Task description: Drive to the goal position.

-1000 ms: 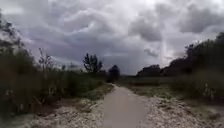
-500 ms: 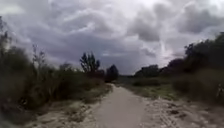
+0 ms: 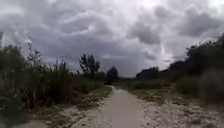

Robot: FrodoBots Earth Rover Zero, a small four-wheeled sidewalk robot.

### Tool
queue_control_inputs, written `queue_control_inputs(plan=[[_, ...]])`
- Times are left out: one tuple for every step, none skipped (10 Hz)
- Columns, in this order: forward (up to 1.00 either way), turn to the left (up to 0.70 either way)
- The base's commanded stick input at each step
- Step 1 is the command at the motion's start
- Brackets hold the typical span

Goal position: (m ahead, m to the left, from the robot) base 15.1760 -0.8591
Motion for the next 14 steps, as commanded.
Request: queue_control_inputs(plan=[[0.85,0.0],[0.85,0.0],[0.85,0.0],[0.85,0.0],[0.85,0.0],[0.85,0.0],[0.85,0.0],[0.85,0.0],[0.85,0.0],[0.85,0.0],[0.85,0.0],[0.85,0.0],[0.85,0.0],[0.85,0.0]])
